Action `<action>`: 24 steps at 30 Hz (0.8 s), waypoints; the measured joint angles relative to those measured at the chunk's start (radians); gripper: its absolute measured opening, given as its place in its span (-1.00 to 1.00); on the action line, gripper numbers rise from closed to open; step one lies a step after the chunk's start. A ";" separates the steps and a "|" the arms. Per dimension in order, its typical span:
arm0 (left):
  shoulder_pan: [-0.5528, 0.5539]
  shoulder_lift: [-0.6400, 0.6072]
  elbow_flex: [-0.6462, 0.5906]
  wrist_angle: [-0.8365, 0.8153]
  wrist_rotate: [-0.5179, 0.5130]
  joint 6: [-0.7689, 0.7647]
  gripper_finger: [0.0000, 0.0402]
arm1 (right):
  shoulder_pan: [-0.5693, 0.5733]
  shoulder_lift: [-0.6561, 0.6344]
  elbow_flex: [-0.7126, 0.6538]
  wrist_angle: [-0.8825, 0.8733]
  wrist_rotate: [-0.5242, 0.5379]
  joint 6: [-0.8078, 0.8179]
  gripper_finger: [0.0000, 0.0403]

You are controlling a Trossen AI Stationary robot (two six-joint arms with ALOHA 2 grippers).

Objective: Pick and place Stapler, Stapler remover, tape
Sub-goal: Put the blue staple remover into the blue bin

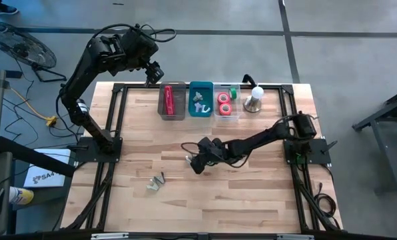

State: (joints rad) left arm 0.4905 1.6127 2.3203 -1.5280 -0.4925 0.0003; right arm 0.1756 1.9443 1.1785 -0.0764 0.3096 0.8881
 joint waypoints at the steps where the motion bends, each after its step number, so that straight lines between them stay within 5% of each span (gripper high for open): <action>1: 0.000 0.000 0.000 0.000 0.000 0.001 0.32 | 0.006 0.010 -0.001 0.007 0.012 0.001 -0.04; 24: 0.000 0.000 0.000 0.000 0.008 0.021 0.32 | 0.021 0.124 0.003 0.150 0.106 0.006 -0.05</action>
State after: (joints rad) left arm 0.4908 1.6127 2.3203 -1.5284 -0.4842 0.0213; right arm 0.1963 2.0686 1.1813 0.0739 0.4156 0.8936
